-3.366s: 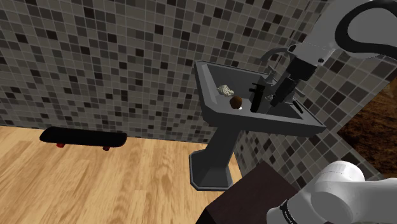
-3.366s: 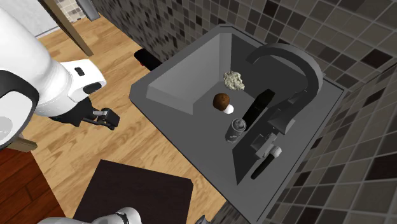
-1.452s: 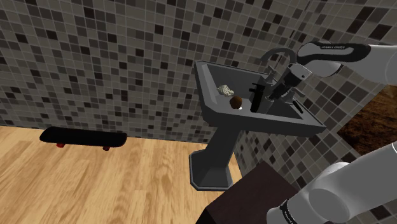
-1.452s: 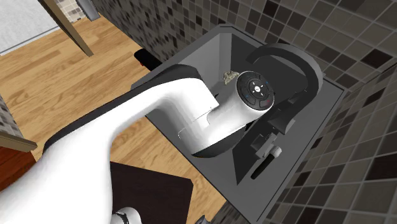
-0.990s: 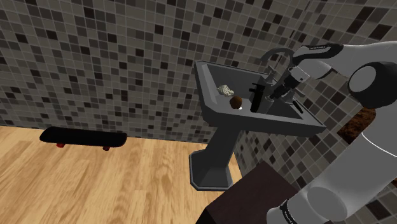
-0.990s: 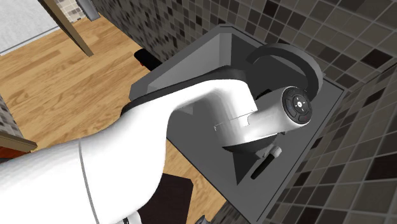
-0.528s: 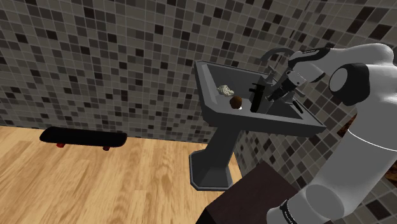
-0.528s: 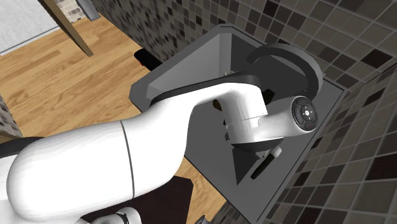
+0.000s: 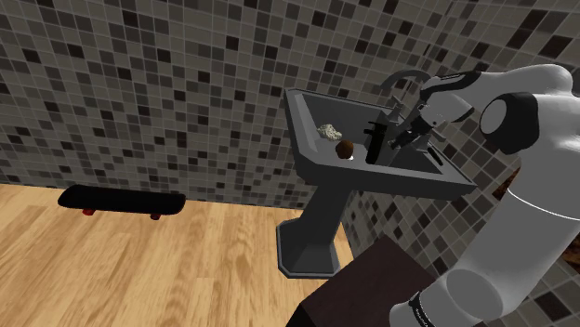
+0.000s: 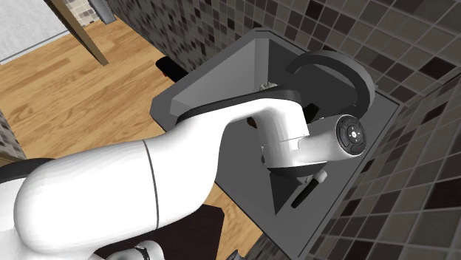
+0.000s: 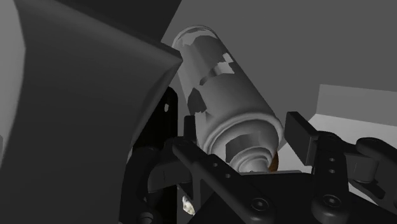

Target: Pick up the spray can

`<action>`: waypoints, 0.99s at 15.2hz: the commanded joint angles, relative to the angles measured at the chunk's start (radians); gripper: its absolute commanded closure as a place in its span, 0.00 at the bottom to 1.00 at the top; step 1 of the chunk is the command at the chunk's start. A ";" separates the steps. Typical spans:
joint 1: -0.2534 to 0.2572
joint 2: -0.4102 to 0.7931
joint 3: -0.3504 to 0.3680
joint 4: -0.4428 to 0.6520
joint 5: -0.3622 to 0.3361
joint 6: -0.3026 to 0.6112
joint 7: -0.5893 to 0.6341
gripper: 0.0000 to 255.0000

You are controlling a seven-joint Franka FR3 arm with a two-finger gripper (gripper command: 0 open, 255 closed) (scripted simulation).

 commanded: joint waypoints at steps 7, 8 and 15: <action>-0.001 0.007 0.000 -0.012 -0.003 -0.006 0.002 1.00; 0.000 0.001 -0.002 -0.005 -0.009 -0.016 0.009 1.00; 0.005 -0.030 -0.012 0.054 -0.046 -0.087 0.052 1.00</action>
